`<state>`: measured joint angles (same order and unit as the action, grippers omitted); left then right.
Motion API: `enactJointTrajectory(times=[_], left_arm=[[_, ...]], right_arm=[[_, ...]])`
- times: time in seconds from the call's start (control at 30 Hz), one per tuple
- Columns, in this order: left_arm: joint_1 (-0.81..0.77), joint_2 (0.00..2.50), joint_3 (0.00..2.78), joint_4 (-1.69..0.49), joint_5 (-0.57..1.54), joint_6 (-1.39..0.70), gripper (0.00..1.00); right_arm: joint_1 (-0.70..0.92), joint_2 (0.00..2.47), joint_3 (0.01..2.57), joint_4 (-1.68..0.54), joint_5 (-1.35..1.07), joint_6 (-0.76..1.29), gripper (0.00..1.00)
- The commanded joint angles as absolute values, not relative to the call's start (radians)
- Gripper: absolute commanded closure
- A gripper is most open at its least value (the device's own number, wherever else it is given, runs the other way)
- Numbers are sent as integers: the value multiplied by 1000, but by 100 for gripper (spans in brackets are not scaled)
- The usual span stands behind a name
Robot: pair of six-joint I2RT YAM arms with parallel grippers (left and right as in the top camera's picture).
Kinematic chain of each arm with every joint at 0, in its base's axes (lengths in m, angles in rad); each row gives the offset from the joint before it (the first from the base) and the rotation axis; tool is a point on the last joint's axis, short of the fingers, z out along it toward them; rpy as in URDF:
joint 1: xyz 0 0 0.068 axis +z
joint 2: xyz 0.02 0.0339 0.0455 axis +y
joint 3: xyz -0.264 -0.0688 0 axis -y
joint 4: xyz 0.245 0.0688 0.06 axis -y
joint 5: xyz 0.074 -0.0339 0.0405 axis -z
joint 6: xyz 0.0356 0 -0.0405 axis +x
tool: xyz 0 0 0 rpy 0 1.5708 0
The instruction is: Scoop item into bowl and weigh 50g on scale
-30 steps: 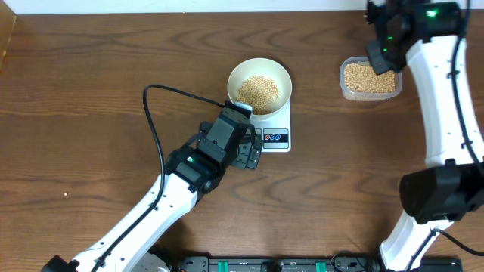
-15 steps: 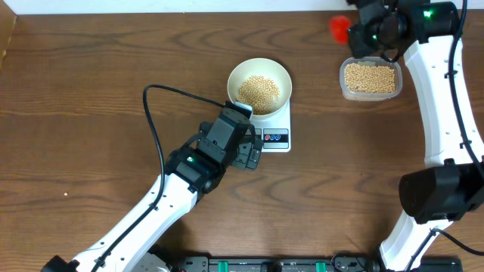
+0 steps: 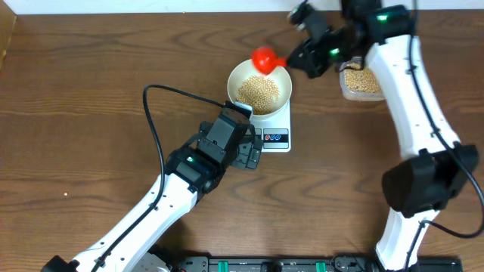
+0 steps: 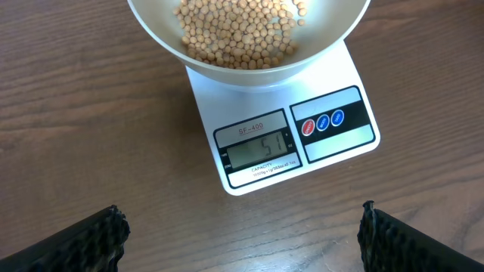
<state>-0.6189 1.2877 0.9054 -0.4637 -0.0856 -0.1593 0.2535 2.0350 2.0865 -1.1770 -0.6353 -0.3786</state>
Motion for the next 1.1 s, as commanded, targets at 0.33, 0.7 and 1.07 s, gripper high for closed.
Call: enactJointTrajectory(times=[0.33, 0.7, 1.07], left_arm=[[-617, 1281, 903, -464, -101, -154, 1], [-617, 1281, 903, -464, -101, -154, 1], [-617, 1281, 903, -464, -101, -154, 1]], right_arm=[[360, 2155, 2077, -1135, -309, -336, 99], [388, 2166, 2077, -1110, -163, -326, 99], [430, 2194, 2077, -1092, -163, -338, 99]])
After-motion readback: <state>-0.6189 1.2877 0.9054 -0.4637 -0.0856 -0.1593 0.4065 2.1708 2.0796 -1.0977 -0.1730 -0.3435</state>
